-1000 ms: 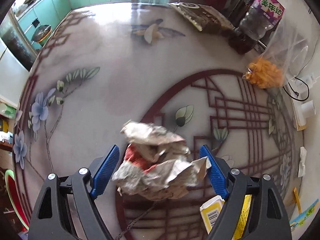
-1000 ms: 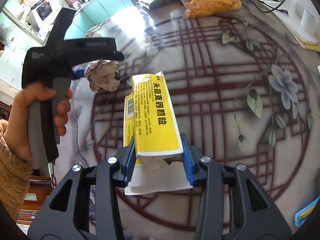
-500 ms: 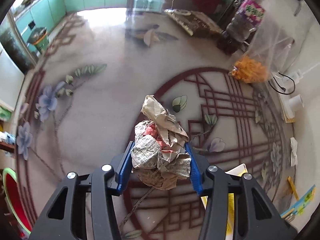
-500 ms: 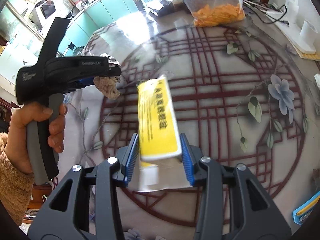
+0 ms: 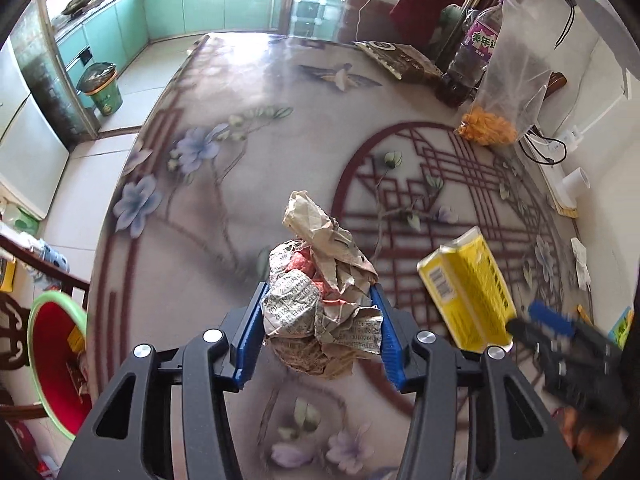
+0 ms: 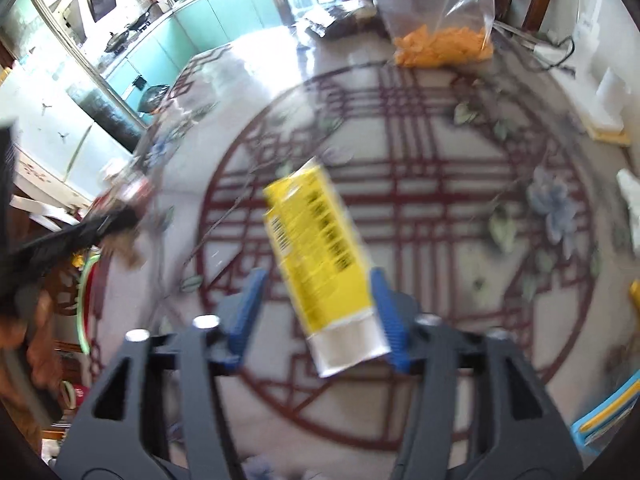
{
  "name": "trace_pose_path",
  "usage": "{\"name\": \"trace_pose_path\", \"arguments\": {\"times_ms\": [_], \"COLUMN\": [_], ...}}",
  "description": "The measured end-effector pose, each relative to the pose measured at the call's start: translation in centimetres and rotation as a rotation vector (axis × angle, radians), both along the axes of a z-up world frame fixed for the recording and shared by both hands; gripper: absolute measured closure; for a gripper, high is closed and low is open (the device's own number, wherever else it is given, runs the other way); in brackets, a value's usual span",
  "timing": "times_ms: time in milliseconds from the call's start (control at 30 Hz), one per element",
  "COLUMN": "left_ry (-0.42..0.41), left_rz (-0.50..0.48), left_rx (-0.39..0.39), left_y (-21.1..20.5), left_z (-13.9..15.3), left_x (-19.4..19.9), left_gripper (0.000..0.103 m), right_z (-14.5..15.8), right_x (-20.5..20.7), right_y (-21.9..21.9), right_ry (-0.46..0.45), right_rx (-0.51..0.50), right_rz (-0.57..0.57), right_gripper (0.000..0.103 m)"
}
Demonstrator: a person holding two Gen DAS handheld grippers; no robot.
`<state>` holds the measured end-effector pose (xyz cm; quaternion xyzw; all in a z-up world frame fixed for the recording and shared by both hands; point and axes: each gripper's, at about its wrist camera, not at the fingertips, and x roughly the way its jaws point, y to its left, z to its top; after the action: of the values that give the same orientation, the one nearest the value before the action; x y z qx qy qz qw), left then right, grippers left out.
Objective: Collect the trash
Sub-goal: 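Carry the crumpled newspaper and yellow box over the red bin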
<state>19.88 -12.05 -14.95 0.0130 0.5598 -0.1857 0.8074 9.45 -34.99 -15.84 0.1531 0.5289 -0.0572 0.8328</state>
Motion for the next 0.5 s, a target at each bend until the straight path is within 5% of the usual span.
{"name": "trace_pose_path", "arguments": {"times_ms": [200, 300, 500], "left_ry": [0.013, 0.028, 0.013], "left_rz": [0.007, 0.012, 0.068], "left_rx": [0.009, 0.012, -0.003], "left_y": [2.4, 3.5, 5.7], "left_z": [-0.3, -0.2, 0.9], "left_x": [-3.1, -4.2, -5.6], "left_gripper": [0.055, 0.054, 0.054], "right_z": [-2.9, -4.5, -4.5], "right_x": [3.7, 4.3, 3.0], "right_y": [0.0, 0.3, 1.2], "right_ry": [0.095, 0.132, 0.12], "right_rx": [-0.049, -0.055, -0.026], "right_rz": [0.063, 0.07, 0.068], "right_gripper": [0.036, 0.054, 0.064]}}
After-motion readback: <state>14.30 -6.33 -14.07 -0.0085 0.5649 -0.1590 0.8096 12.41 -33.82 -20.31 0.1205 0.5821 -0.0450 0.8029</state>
